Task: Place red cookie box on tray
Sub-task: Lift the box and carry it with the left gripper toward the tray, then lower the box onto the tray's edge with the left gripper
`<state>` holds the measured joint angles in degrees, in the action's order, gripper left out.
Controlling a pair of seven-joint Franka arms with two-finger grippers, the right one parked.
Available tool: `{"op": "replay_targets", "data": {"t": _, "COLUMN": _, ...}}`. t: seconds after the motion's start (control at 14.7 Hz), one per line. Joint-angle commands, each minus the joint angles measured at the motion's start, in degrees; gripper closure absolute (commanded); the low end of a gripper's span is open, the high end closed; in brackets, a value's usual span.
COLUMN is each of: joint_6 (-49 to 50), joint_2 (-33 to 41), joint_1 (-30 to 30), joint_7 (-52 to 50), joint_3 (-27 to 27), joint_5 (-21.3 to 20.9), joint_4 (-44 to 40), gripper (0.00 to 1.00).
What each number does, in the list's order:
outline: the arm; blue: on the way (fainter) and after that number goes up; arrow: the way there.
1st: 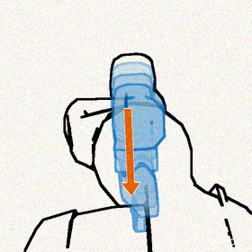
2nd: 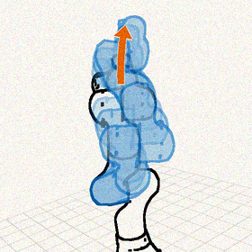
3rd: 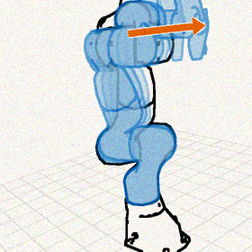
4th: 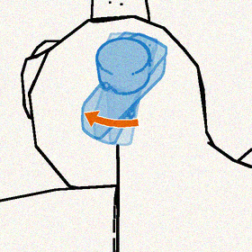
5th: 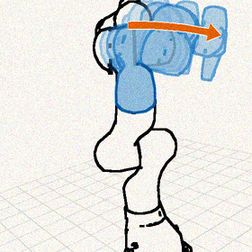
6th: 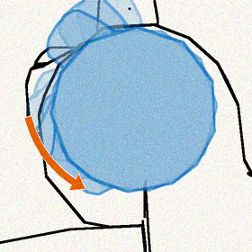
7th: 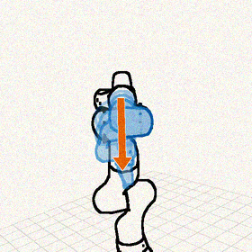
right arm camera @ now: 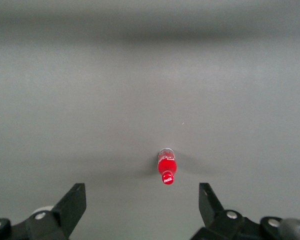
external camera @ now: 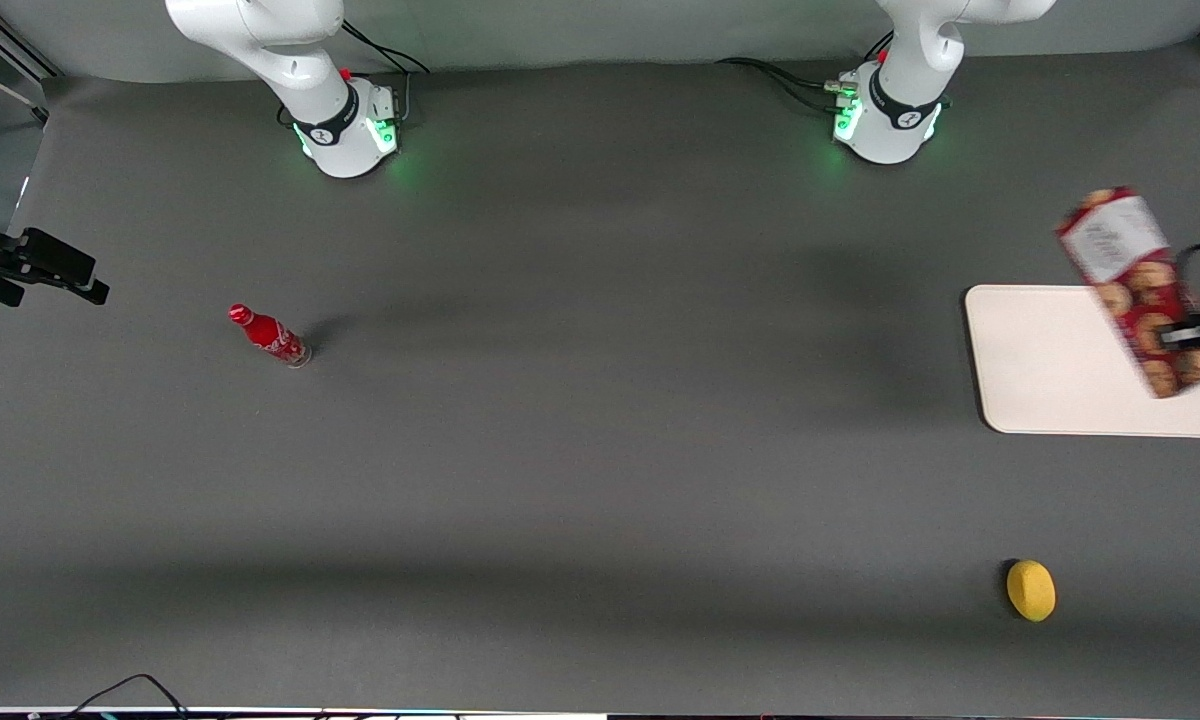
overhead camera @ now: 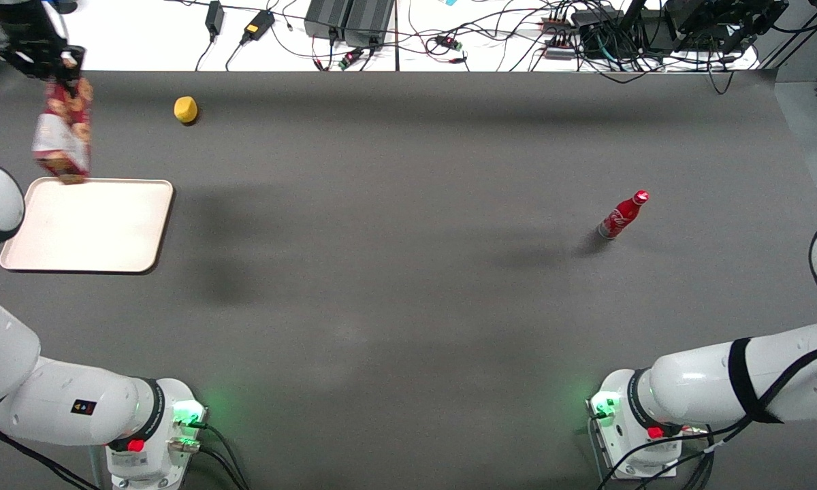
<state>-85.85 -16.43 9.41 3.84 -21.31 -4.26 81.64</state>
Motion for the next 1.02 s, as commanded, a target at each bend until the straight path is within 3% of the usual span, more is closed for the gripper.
{"op": "replay_targets", "data": {"t": 0.0, "joint_6": -1.23, "joint_2": -12.19, "joint_1": -2.1, "joint_7": 20.97, "joint_3": -6.62, "joint_5": -1.1, "joint_4": -10.61, "gripper": 1.0}}
{"op": "replay_targets", "data": {"t": 0.27, "joint_6": -13.27, "joint_2": -21.43, "joint_1": -6.84, "joint_7": 31.39, "joint_3": -9.89, "joint_5": 0.3, "joint_4": -10.1, "gripper": 1.0}}
{"op": "replay_targets", "data": {"t": 0.75, "joint_6": -34.44, "joint_2": -25.4, "joint_1": -12.04, "joint_7": 40.36, "joint_3": -13.49, "joint_5": 10.65, "joint_4": 6.93, "gripper": 1.0}}
{"op": "replay_targets", "data": {"t": 0.95, "joint_6": -37.2, "joint_2": -28.48, "joint_1": -13.0, "joint_7": 41.06, "joint_3": -13.58, "joint_5": 15.15, "joint_4": 7.83, "gripper": 1.0}}
